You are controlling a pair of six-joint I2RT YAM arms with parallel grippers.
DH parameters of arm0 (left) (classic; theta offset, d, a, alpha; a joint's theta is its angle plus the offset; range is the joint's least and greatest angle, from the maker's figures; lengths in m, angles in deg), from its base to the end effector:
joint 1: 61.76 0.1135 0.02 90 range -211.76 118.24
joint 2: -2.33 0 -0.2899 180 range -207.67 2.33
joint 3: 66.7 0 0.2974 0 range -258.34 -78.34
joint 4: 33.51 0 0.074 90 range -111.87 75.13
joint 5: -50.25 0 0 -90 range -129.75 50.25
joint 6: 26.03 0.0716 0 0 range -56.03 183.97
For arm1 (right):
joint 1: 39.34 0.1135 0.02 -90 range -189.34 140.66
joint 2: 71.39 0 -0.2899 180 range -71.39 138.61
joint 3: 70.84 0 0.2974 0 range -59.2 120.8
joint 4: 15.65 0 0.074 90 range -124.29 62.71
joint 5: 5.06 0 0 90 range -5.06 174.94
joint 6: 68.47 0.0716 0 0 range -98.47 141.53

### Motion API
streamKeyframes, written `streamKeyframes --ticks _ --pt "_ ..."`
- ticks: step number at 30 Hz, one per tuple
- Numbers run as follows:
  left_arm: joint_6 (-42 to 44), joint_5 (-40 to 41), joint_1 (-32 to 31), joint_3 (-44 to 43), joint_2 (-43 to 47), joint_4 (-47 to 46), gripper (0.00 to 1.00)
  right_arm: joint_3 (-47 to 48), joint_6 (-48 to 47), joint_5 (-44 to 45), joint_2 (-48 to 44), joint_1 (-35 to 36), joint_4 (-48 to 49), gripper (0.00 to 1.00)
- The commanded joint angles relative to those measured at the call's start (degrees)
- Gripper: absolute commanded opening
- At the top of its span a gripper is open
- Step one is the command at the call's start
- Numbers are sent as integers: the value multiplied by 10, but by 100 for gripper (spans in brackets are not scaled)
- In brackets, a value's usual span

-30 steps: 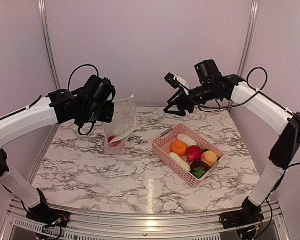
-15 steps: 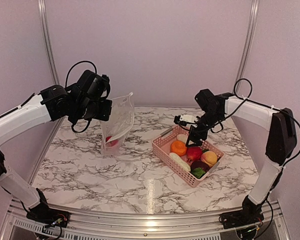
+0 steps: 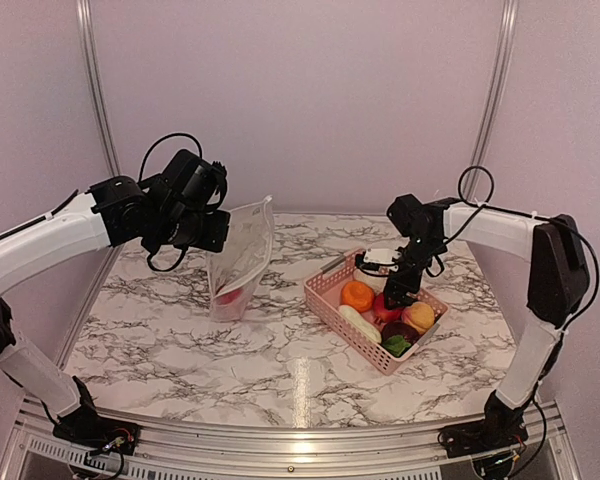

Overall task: Place the food in the zip-top bag and seal the zipper
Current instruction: Pick up the fake fruit from the bin.

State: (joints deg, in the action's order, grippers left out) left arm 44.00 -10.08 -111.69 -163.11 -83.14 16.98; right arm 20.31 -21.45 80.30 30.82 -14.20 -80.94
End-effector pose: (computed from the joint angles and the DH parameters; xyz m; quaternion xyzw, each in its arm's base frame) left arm 0.2808 -0.2788 0.3722 0.1206 0.8730 -0.0462 0.4704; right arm 0.3664 0.1784 0.1985 -0.5596 0.8192 0.0213 0.1235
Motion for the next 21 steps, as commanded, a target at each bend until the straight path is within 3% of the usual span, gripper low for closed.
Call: streamKeyframes --ticks 1,11,18,21 --pt "-3 -13 3 3 -4 -7 0 -5 12 16 21 2 -2 94" --pt "1 -20 3 0 -13 -14 0 -17 26 6 50 2 13 98" --pt "-2 -31 3 1 -14 -22 0 13 43 -4 33 1 -4 73" --pt "-1 -34 2 2 -16 -28 0 42 48 -18 8 2 -24 69"
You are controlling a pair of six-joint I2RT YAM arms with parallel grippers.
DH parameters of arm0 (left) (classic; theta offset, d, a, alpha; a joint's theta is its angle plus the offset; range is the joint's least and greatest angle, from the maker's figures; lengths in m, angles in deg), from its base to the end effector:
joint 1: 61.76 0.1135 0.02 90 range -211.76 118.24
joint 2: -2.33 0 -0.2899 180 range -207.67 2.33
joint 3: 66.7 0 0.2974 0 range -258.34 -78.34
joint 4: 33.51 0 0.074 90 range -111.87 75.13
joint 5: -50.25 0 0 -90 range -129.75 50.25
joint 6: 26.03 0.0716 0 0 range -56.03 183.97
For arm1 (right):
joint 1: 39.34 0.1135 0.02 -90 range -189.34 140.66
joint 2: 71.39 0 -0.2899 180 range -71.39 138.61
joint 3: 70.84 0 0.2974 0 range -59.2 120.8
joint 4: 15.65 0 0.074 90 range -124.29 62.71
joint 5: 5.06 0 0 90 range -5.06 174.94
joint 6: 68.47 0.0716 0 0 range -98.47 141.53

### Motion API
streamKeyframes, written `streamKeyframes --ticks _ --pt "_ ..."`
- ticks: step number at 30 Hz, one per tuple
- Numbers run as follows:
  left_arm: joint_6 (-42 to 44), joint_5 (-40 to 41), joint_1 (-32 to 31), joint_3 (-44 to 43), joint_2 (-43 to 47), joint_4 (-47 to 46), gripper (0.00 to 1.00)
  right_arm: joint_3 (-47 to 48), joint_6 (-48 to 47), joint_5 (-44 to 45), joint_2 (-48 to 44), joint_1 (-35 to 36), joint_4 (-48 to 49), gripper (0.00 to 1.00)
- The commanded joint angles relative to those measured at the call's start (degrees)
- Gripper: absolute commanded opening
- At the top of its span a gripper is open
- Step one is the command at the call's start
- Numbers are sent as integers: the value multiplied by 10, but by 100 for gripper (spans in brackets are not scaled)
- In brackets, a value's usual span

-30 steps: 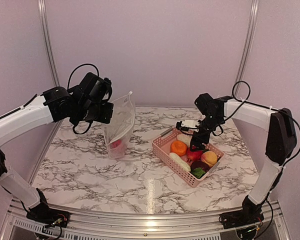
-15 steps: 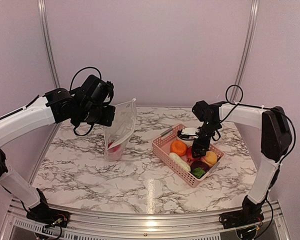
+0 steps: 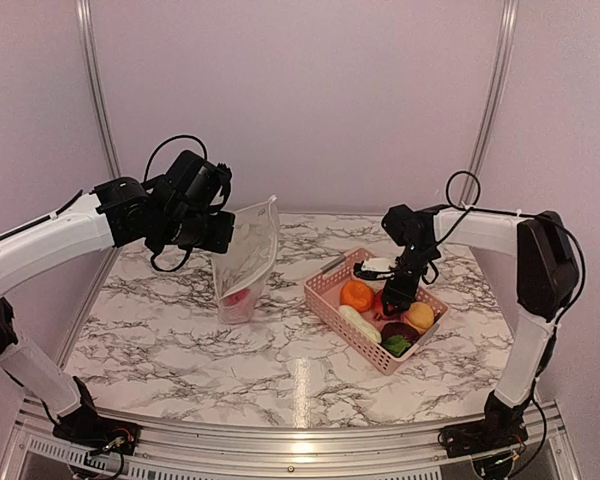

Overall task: Place the food in the zip-top bag and seal the zipper
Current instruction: Pick up the fake fruit from the bin, then place the fake fruit in the zipper food storage bag.

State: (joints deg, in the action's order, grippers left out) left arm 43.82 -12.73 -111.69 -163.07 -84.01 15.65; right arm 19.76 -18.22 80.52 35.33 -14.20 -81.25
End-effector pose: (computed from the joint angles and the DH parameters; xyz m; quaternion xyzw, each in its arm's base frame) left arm 0.2832 -0.2861 0.3677 0.1287 0.8744 -0.0670 0.4630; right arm 0.3689 0.1792 0.1647 -0.5370 0.8396 0.0290 0.0764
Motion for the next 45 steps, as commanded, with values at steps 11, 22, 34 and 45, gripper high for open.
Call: streamKeyframes --ticks 11,22,34,45 --pt "-12 -22 3 4 -16 -33 0 206 23 -220 -94 45 -49 66" --pt "-51 -53 3 4 -20 -58 0 317 99 -415 -63 121 67 65" --pt "-90 -92 3 3 -16 -82 0 353 220 -432 35 170 172 64" --pt "-97 -91 3 17 -5 -93 0 290 226 -340 66 170 226 63"
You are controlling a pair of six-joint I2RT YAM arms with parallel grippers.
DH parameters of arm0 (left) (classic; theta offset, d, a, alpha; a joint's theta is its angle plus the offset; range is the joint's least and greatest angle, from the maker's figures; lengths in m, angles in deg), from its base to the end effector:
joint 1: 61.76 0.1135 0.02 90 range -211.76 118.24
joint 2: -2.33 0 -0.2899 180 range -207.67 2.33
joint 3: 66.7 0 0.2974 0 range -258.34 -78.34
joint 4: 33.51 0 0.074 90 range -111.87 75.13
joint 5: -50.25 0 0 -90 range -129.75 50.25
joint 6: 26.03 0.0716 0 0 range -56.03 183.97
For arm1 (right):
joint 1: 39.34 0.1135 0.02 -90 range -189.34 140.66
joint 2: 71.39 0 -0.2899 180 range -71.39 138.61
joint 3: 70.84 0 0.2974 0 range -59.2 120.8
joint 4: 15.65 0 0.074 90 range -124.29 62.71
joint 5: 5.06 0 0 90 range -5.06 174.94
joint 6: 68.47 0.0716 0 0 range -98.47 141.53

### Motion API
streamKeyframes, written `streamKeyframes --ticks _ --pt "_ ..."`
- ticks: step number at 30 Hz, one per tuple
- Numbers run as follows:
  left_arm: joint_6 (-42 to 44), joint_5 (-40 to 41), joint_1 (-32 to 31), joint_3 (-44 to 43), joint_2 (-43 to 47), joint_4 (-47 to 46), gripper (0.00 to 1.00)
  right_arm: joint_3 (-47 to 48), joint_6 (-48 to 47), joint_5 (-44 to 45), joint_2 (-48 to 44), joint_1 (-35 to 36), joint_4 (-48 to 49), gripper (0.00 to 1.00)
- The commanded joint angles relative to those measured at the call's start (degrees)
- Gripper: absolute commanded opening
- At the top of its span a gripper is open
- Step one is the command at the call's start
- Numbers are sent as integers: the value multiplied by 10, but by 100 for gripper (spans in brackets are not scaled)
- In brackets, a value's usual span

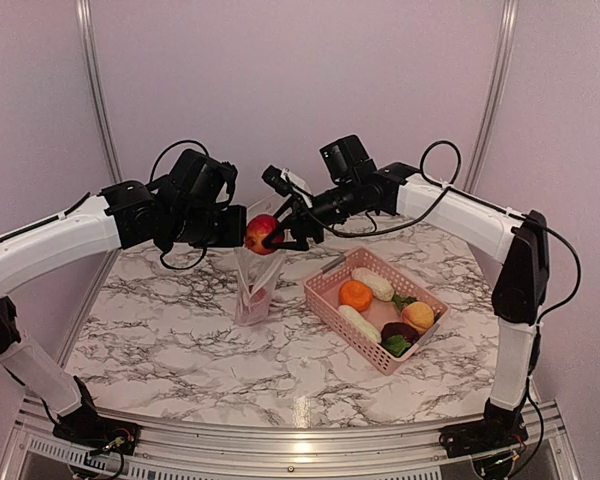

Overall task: Place the food in the zip-top bag and seal the zipper
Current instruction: Place the fake fruit in the zipper food storage bag, then pick up the fake fruit from the bin.

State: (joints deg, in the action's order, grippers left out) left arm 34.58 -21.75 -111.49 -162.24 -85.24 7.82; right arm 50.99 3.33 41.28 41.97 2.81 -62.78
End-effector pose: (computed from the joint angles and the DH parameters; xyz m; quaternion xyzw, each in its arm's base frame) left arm 0.2890 -0.3069 0.3662 0.0805 0.8689 -0.1922 0.4489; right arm 0.3578 0.3905 0.3449 -0.5598 0.6423 0.4113 0.3238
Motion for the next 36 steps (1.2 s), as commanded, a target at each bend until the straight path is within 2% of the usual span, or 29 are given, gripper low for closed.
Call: streamKeyframes --ticks 1,8,11,16,17,22,27,36 --pt "-5 -2 1 9 7 -16 0 -27 11 64 1 1 45 62" --pt "-10 -19 1 16 2 -29 0 -23 28 111 17 6 46 66" --pt "-13 -25 0 22 2 -35 0 -7 34 130 23 17 40 74" --pt "-16 -22 1 28 8 -35 0 31 16 201 35 55 15 97" --pt "-16 -19 1 30 10 -34 0 35 13 204 34 58 9 98" --pt "-16 -6 1 43 22 -32 0 19 -2 205 -2 60 0 99" --pt "-16 -1 1 57 30 -31 0 -35 -41 172 -77 59 -7 99" --pt "0 23 4 56 39 -18 0 -123 -44 250 -194 29 -7 98"
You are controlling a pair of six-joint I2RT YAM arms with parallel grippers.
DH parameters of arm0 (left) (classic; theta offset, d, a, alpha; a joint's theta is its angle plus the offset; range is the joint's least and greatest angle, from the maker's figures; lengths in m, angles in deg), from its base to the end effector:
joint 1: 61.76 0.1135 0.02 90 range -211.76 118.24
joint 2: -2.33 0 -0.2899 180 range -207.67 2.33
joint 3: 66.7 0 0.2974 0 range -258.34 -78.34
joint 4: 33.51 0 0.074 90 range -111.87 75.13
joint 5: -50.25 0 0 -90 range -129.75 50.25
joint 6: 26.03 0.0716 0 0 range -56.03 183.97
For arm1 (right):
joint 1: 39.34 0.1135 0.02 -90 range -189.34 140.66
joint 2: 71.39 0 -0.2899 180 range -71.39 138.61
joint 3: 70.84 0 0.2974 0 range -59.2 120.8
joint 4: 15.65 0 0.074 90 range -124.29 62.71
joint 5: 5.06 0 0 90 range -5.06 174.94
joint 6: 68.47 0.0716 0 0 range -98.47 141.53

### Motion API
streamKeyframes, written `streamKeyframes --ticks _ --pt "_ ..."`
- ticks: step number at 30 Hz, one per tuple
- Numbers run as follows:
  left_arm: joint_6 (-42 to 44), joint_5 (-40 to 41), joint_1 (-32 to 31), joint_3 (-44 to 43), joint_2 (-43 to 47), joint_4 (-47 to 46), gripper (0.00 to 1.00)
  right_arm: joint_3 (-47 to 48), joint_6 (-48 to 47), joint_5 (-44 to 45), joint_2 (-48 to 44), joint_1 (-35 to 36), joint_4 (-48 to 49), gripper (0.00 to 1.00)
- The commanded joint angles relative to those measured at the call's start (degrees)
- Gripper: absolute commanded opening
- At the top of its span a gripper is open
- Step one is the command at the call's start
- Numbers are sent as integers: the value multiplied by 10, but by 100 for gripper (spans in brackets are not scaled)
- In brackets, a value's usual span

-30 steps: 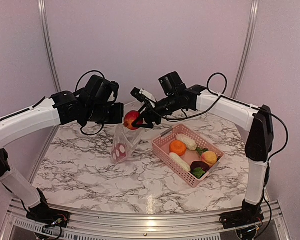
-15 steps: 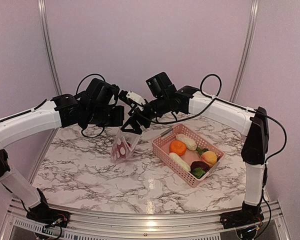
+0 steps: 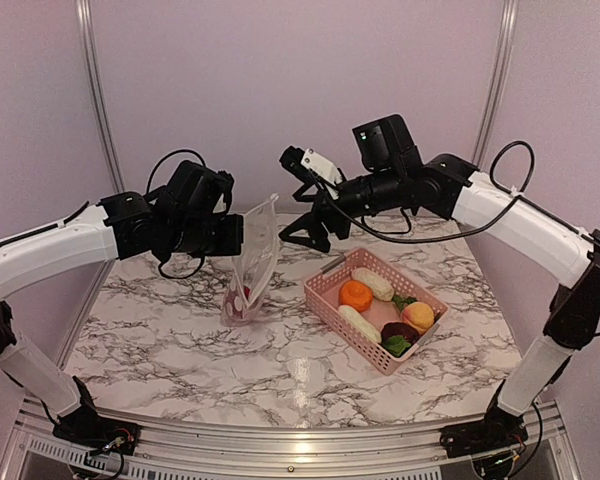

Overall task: Place the food in the zip-top bag and seal the zipper
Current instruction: Pick up the fake fruit from the bin.

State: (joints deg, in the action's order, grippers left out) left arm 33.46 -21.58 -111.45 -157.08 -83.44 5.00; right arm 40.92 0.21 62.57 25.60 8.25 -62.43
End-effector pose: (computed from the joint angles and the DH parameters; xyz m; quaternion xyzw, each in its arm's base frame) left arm 0.2842 -0.3004 0.3473 0.0720 0.8717 -0.1925 0.4449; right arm 0.2913 0.3593 0.4027 -0.5630 0.6543 0.2733 0.4245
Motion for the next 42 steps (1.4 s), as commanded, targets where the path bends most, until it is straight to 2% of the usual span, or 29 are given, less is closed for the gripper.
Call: streamKeyframes --ticks 1,11,20,30,42 --pt "13 23 4 3 24 11 0 -33 -12 39 -39 -37 -11 99" --pt "26 31 8 11 42 16 0 -138 -46 58 -96 -126 -26 99" --pt "30 11 8 23 44 5 0 -219 -61 93 -73 -171 -38 98" --pt "35 5 8 20 45 4 0 -199 -96 99 21 -196 -67 87" --pt "38 4 8 19 39 4 0 -145 -90 90 125 -196 -96 82"
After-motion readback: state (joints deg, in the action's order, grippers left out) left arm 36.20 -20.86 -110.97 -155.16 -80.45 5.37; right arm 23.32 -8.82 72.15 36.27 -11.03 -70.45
